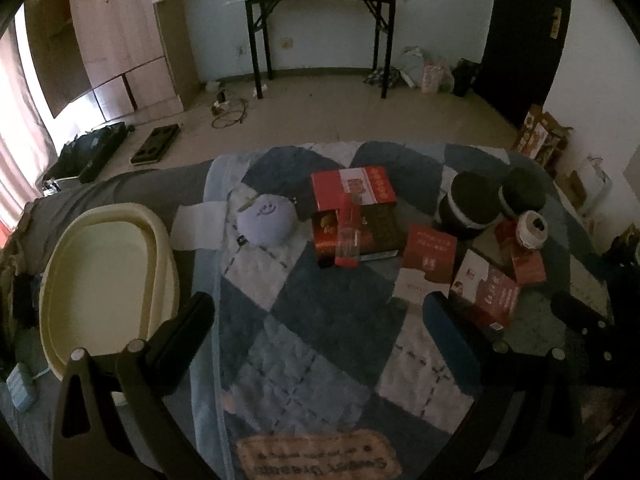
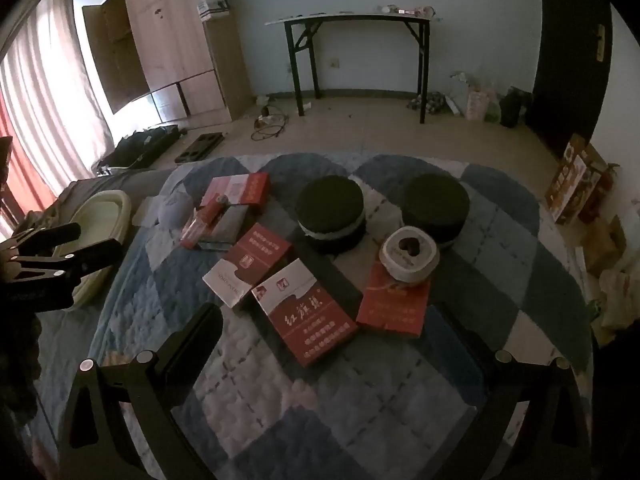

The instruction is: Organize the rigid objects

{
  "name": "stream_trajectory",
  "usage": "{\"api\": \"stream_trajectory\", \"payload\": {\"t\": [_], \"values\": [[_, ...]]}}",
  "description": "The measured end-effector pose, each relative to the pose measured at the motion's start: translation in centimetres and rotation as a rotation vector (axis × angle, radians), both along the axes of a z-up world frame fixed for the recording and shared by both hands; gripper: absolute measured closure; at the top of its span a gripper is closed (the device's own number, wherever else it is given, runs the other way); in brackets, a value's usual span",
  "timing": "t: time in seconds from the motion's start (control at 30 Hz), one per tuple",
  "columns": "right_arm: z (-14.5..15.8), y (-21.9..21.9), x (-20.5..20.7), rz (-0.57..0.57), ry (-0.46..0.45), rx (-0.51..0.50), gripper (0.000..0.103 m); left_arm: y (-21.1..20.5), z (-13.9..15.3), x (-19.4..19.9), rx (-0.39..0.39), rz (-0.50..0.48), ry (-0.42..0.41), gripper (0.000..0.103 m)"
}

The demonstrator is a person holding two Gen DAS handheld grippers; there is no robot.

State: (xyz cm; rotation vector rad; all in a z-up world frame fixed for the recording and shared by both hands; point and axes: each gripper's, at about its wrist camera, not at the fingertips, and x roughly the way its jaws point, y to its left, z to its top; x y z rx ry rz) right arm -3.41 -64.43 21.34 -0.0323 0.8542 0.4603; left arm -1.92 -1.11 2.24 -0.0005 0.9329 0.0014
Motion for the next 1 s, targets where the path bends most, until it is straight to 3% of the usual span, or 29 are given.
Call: {"api": "stream_trajectory", "payload": {"t": [1.0], "values": [[-0.36,-0.75,0.47,-0.005,0.019,0.002,0.000,-0.03,-0.17,0.14,0.031,0.000,0.005,0.000]]}}
